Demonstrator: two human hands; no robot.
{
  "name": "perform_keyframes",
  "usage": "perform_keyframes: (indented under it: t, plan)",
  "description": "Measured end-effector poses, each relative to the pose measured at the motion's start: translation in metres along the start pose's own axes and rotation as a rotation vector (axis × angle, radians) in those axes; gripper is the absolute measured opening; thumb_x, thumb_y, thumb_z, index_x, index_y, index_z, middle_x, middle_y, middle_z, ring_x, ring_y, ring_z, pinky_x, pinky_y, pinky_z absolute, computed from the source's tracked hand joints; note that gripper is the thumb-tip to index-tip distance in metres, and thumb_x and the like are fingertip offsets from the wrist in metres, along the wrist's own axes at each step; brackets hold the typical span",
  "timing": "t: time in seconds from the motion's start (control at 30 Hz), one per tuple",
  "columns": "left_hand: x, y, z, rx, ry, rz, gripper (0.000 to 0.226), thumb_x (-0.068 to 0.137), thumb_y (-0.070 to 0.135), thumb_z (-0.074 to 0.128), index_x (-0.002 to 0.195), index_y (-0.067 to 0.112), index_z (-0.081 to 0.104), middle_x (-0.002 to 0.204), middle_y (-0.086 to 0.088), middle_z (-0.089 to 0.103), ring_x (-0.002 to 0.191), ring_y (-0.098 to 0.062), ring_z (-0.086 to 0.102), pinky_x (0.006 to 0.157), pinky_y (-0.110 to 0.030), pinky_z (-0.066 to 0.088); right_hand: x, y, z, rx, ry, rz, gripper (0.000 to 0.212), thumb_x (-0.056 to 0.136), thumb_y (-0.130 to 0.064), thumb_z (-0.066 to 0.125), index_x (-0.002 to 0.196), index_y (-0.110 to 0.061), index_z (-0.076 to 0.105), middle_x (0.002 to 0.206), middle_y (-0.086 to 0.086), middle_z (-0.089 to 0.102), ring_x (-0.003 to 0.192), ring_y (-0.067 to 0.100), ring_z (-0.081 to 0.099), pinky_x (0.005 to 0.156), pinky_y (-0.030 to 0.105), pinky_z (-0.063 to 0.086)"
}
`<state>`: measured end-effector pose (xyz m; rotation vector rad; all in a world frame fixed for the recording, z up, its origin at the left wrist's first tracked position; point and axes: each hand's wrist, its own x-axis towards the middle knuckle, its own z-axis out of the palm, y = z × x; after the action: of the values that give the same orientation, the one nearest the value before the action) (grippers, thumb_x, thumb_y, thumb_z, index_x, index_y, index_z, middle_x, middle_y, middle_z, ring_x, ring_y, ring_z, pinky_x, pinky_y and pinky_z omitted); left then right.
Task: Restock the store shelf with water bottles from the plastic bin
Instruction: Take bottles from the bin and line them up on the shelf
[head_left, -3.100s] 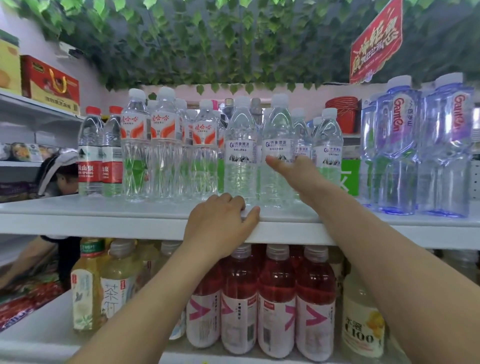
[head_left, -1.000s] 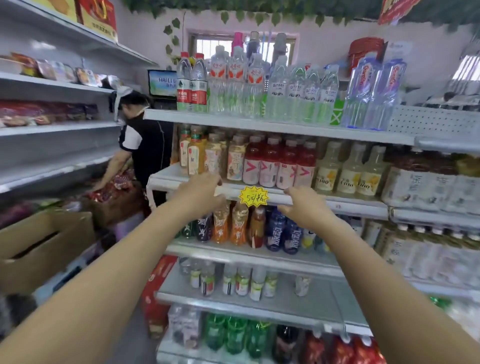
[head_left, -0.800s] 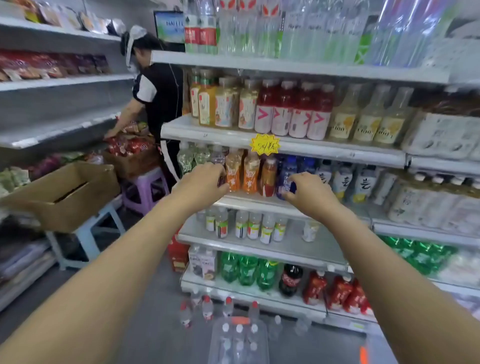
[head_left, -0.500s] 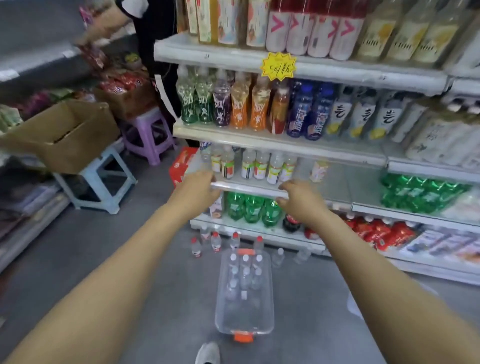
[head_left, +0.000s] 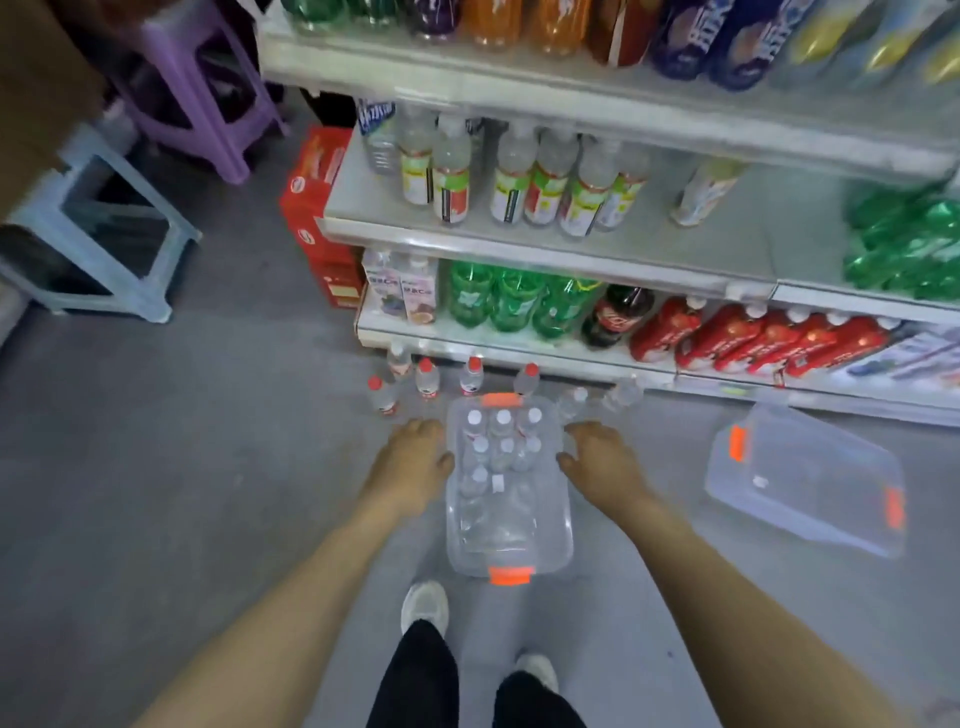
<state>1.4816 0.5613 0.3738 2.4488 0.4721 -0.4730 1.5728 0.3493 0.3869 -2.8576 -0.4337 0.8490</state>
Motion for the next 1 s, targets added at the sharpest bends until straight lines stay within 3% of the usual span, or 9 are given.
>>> perform_keyframes:
  t: [0.1,0.23,0.43,0.73,0.87,1.0]
  plan:
    - [0.025,-0.020,0.047,-0.067,-0.063,-0.056,0.034,0.084,0.025,0.054,0.108,0.001,0.057,0.112,-0.019,0.058,0.108,-0.036,0.052,0.094,-0.038,0.042,0.034,0.012,0.045,0.063,-0.049,0.046,0.049,0.095,-0.030,0.049,0.139,-0.012,0.039,0.141,0.010,0.042,0.129,0.028,0.038,0.103,0.034,0.036]
    - [0.060,-0.041,0.114,-0.170,-0.118,-0.139,0.035,0.088,0.021,0.055,0.119,0.006,0.053,0.123,-0.012,0.051,0.115,-0.027,0.048,0.093,-0.027,0.037,0.087,0.036,0.108,0.173,-0.082,0.137,0.052,0.095,-0.028,0.049,0.142,-0.010,0.035,0.143,0.011,0.039,0.131,0.028,0.037,0.105,0.035,0.033]
    - [0.124,-0.066,0.220,-0.380,-0.072,-0.252,0.044,0.090,0.020,0.057,0.130,0.007,0.045,0.131,-0.011,0.044,0.117,-0.020,0.046,0.083,-0.008,0.023,0.175,0.084,0.211,0.424,-0.120,0.256,0.064,0.091,-0.029,0.057,0.145,-0.011,0.027,0.143,0.012,0.040,0.130,0.028,0.041,0.106,0.038,0.037]
    - [0.198,-0.116,0.349,-0.451,-0.026,-0.266,0.059,0.089,0.022,0.060,0.139,0.007,0.034,0.144,-0.010,0.036,0.132,-0.021,0.034,0.091,-0.004,0.014,0.279,0.134,0.343,0.634,-0.059,0.314,0.078,0.085,-0.030,0.066,0.147,-0.013,0.021,0.149,0.007,0.034,0.135,0.024,0.036,0.110,0.037,0.033]
    - [0.219,-0.131,0.377,-0.453,-0.015,-0.243,0.060,0.085,0.022,0.065,0.136,0.008,0.038,0.140,-0.009,0.040,0.129,-0.021,0.039,0.095,-0.007,0.020,0.303,0.145,0.374,0.648,-0.026,0.290,0.071,0.081,-0.020,0.072,0.139,-0.012,0.034,0.137,0.006,0.047,0.124,0.023,0.046,0.096,0.027,0.038]
    - [0.239,-0.137,0.392,-0.387,-0.039,-0.181,0.055,0.083,0.018,0.067,0.132,0.008,0.043,0.136,-0.008,0.045,0.124,-0.019,0.043,0.088,-0.003,0.020,0.325,0.148,0.394,0.765,0.007,0.351,0.076,0.076,-0.022,0.076,0.139,-0.015,0.033,0.135,0.003,0.049,0.123,0.020,0.048,0.099,0.031,0.042]
